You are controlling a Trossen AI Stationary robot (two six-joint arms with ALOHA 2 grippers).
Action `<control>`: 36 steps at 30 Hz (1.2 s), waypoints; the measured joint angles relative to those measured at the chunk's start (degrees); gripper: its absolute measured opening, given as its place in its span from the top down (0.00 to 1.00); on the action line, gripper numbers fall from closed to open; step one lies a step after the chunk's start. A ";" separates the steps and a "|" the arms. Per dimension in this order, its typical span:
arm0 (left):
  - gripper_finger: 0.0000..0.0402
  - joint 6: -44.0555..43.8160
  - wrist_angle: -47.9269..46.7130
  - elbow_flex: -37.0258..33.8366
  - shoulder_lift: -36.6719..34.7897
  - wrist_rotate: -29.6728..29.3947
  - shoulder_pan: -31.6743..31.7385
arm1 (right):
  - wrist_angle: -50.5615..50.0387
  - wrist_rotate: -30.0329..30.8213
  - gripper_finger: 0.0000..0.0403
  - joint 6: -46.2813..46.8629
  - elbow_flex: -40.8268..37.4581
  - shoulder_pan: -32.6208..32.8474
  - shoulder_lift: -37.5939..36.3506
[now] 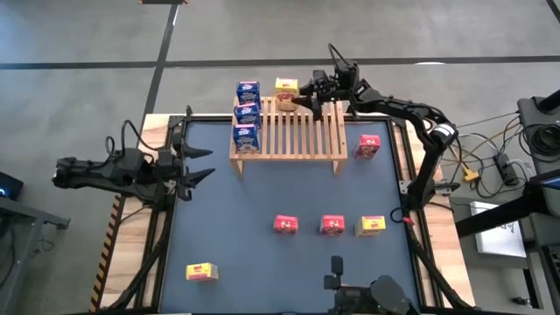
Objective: Stack cereal on shelf
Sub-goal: Put the top yellow cereal box on the shelf
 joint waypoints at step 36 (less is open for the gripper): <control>0.44 0.31 2.02 -0.15 5.40 4.66 0.00 | 0.15 -3.00 0.60 -4.99 -0.91 -0.01 0.03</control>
